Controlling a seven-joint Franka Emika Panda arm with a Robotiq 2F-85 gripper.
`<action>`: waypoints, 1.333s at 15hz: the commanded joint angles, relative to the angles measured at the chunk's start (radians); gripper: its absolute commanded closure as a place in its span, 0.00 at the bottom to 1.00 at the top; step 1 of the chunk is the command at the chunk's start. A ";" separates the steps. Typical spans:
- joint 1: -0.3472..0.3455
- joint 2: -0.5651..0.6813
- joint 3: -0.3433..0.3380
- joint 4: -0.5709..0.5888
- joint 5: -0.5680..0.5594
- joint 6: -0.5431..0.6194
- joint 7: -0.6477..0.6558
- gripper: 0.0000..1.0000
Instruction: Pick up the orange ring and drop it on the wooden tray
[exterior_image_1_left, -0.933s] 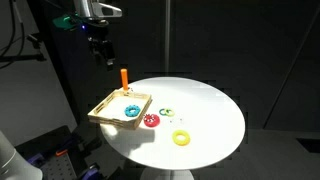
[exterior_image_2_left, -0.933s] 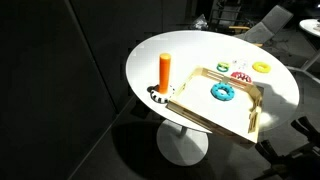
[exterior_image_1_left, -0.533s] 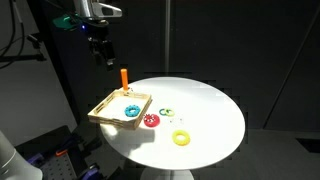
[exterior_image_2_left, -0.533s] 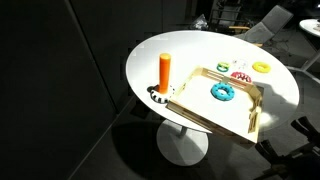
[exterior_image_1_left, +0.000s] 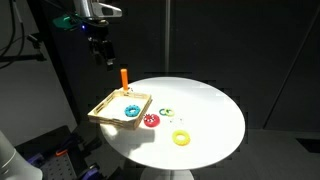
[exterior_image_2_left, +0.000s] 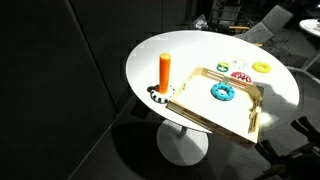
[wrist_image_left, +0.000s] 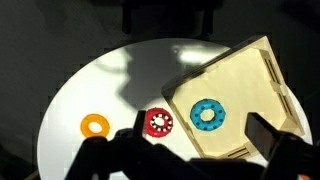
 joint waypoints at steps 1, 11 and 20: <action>-0.010 0.000 0.008 0.002 0.005 -0.002 -0.004 0.00; -0.033 0.068 -0.003 0.020 -0.007 0.049 0.002 0.00; -0.088 0.264 -0.054 0.013 -0.007 0.283 -0.015 0.00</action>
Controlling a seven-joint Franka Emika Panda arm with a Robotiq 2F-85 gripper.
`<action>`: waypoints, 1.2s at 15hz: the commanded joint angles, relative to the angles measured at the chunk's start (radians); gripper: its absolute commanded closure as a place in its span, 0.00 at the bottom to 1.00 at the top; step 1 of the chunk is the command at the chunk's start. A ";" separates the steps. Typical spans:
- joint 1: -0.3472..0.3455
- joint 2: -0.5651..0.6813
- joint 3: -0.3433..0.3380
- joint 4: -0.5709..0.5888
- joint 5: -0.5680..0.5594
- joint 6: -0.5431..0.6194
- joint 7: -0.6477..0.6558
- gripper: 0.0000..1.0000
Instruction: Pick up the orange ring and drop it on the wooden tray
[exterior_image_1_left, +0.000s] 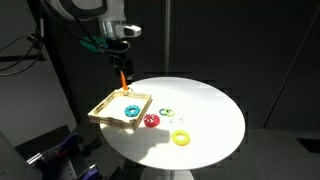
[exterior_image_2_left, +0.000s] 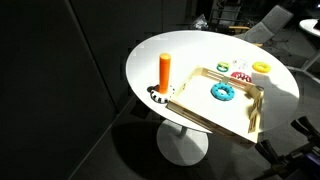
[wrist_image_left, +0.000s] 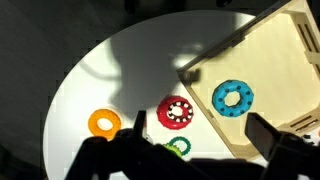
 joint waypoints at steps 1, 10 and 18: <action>-0.034 0.091 -0.030 0.013 -0.004 0.079 -0.019 0.00; -0.070 0.209 -0.063 0.014 0.001 0.163 -0.003 0.00; -0.085 0.252 -0.074 0.034 -0.019 0.198 -0.010 0.00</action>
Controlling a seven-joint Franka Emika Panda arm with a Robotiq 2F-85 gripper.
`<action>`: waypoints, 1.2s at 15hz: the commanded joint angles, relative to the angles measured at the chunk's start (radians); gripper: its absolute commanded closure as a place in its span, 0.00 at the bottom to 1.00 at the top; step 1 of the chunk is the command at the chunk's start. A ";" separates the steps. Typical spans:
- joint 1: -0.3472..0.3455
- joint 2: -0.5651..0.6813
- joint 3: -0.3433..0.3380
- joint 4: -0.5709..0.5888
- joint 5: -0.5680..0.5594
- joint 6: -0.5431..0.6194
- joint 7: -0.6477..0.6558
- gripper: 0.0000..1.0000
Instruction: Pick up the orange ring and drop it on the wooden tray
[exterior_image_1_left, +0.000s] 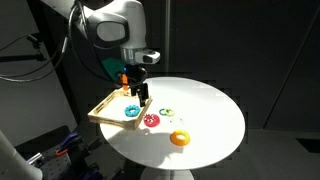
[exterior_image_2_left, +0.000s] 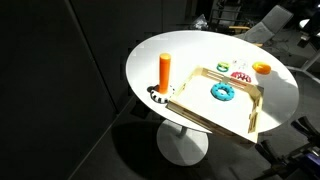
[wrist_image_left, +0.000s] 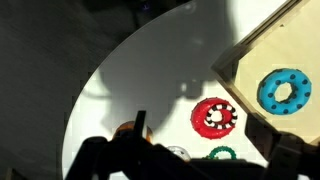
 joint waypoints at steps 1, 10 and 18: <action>-0.016 0.043 -0.007 0.019 -0.025 0.053 -0.013 0.00; -0.034 0.257 -0.034 0.053 -0.064 0.323 -0.047 0.00; -0.058 0.532 -0.064 0.223 -0.042 0.457 -0.053 0.00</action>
